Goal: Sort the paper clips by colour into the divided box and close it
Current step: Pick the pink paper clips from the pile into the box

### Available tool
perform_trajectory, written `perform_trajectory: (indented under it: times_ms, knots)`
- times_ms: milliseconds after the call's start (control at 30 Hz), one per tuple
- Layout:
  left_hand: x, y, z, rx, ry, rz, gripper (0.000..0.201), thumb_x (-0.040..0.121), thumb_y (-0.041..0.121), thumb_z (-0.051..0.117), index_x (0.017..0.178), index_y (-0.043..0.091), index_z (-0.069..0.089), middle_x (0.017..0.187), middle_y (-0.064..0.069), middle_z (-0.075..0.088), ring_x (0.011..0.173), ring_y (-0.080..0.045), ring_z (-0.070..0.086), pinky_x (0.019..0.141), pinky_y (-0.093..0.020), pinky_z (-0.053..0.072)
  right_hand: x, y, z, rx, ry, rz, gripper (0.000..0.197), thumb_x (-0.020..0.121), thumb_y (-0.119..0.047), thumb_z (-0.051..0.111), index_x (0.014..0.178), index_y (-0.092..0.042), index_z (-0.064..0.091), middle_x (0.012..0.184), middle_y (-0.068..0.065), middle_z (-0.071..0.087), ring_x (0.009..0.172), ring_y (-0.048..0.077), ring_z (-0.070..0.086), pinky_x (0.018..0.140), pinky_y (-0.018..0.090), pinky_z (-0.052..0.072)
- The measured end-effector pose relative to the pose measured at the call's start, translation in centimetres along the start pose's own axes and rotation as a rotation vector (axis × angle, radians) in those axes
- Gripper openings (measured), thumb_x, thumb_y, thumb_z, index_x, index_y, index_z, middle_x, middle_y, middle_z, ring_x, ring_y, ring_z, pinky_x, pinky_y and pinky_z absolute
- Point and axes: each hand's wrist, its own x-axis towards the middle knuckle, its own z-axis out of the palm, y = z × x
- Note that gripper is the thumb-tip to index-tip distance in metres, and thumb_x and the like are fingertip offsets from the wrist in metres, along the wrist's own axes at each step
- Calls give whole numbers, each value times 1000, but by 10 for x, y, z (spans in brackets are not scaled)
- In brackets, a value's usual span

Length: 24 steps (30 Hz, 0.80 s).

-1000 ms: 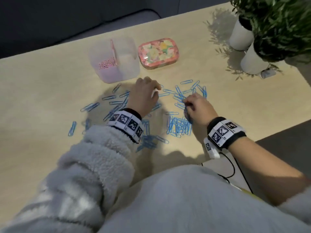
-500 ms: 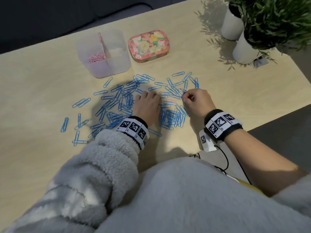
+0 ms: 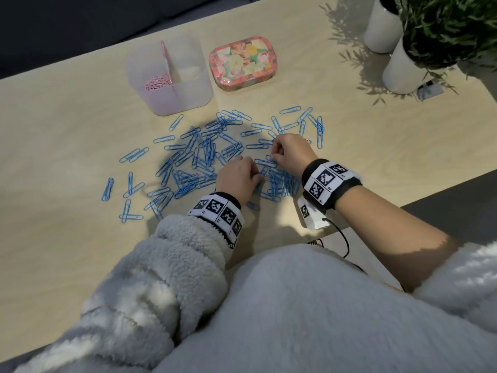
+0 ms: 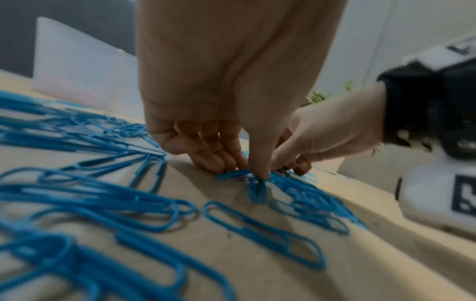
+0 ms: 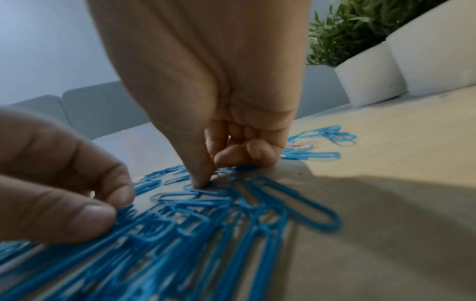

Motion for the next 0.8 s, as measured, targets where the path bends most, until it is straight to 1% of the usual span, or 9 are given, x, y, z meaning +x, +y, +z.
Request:
perform_trajectory:
  times_ms: [100,200,300,367,433,500,600,700,800]
  knots:
    - [4,-4,-4,-166,-51,-85,16,85,25,63,90,11,62,94,-7,62,92,-24,58,80,-33,44,-1,5,-4,105,60,-24,8,80,-6,55,75,-10,60,75,7,60,70,22,56,66,26,42]
    - [9,-11,-15,-375,-40,-159,8,85,21,64,84,13,60,81,-2,60,80,-19,57,75,-31,46,-4,21,-13,370,189,28,15,84,1,50,86,-11,58,70,-1,57,52,-3,52,54,13,41]
    - [12,-21,-27,-477,36,-187,11,84,16,64,92,9,64,82,-4,62,81,-19,57,75,-28,47,-1,44,-21,438,204,149,21,85,4,43,94,0,62,71,-4,57,43,-12,51,50,5,41]
    - [13,-24,-31,-412,88,-159,18,84,18,64,99,8,66,93,-9,66,86,-20,59,82,-30,48,-2,50,-23,433,214,193,18,84,-1,46,83,-7,64,70,-1,61,48,-9,54,64,18,46]
    - [11,-23,-29,-238,134,-66,21,84,22,63,102,11,67,104,-10,66,97,-24,58,88,-33,45,-6,49,-23,355,216,179,13,85,-7,52,81,-7,65,78,6,63,65,3,57,73,22,41]
    - [9,-20,-22,-81,157,25,22,86,22,61,104,12,66,107,-11,63,104,-29,54,89,-37,41,-11,46,-22,336,224,147,12,83,-9,54,79,-10,66,78,8,65,74,15,57,73,24,43]
    - [5,-18,-14,27,179,67,20,86,22,58,103,12,64,105,-10,62,103,-31,52,86,-38,41,-12,41,-20,269,232,104,12,80,-12,56,79,-15,68,80,11,70,73,23,60,76,33,50]
    - [0,-19,-8,108,135,99,20,84,31,61,98,17,65,99,-7,63,99,-30,54,82,-38,41,-11,33,-17,161,223,84,9,79,-17,60,82,-19,68,77,1,65,77,21,60,78,35,50]
    - [-3,-17,-5,109,73,111,17,87,28,59,96,15,64,99,-7,63,98,-29,56,84,-39,42,-10,24,-13,53,213,52,11,78,-23,63,89,-20,66,93,2,66,92,24,61,81,33,46]
